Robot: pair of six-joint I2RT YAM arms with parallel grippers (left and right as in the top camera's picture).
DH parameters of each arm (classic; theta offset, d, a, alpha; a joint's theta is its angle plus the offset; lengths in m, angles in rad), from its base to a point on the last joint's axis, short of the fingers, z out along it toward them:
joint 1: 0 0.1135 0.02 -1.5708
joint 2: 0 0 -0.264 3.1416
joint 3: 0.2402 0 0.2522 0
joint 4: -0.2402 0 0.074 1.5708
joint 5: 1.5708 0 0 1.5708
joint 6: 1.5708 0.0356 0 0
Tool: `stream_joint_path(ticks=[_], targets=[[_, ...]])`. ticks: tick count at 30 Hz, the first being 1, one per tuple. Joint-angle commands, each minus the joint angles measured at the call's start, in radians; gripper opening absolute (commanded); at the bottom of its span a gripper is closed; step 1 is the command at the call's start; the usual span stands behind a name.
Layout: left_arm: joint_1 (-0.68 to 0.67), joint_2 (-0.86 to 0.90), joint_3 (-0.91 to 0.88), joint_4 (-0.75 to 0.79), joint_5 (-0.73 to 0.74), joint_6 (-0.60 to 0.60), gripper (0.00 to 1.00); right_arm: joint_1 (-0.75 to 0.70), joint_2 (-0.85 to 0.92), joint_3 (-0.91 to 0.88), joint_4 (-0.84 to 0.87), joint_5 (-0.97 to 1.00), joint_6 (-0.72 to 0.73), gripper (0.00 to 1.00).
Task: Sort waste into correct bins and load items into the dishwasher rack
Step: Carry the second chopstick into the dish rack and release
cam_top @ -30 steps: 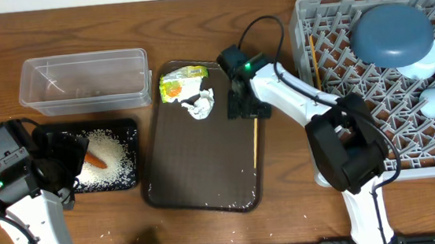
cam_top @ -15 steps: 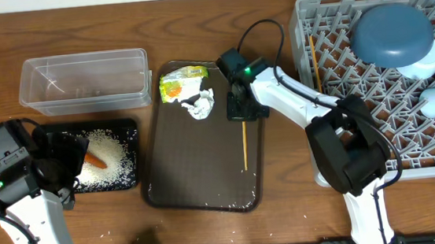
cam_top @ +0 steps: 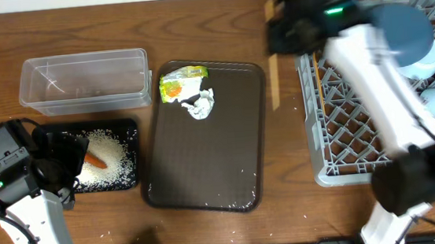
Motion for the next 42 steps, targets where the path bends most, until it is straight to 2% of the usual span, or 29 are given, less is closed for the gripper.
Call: stream_joint_path(ticks=[1,7,14,16,18,19,21,22,24,25,34,39,42], targets=[[0.004,0.002,0.02,-0.003,-0.017,-0.009,0.97,-0.088,-0.042,0.007,-0.014,0.029,-0.173,0.01],[0.004,0.002,0.02,-0.003,-0.016,-0.009,0.97,-0.218,-0.025,-0.003,-0.024,0.05,-0.256,0.01],[0.004,0.002,0.02,-0.003,-0.016,-0.009,0.97,-0.224,0.058,-0.012,-0.023,0.076,-0.286,0.01],[0.004,0.002,0.02,-0.003,-0.017,-0.009,0.97,-0.224,0.089,-0.012,-0.027,0.096,-0.285,0.06],[0.004,0.002,0.02,-0.003,-0.016,-0.009,0.97,-0.224,0.118,-0.012,-0.028,0.095,-0.285,0.17],[0.004,0.002,0.02,-0.003,-0.016,-0.009,0.98,-0.222,0.127,-0.012,-0.031,0.095,-0.285,0.26],[0.004,0.002,0.02,-0.003,-0.016,-0.009,0.97,-0.222,0.139,-0.012,-0.042,0.095,-0.283,0.56],[0.004,0.002,0.02,-0.003,-0.016,-0.009,0.97,-0.219,0.141,-0.012,-0.05,0.095,-0.277,0.67],[0.004,0.002,0.02,-0.003,-0.017,-0.009,0.97,-0.217,0.138,-0.012,-0.062,0.094,-0.272,0.78],[0.004,0.002,0.02,-0.003,-0.017,-0.009,0.97,-0.214,0.134,-0.011,-0.07,0.091,-0.272,0.81],[0.004,0.002,0.02,-0.003,-0.016,-0.009,0.97,-0.153,0.052,-0.011,-0.119,0.043,-0.268,0.84],[0.004,0.002,0.02,-0.003,-0.017,-0.009,0.97,-0.068,0.015,-0.011,-0.083,-0.113,-0.234,0.85],[0.004,0.002,0.02,-0.003,-0.017,-0.009,0.97,0.005,0.019,-0.012,-0.05,-0.151,-0.156,0.85]])
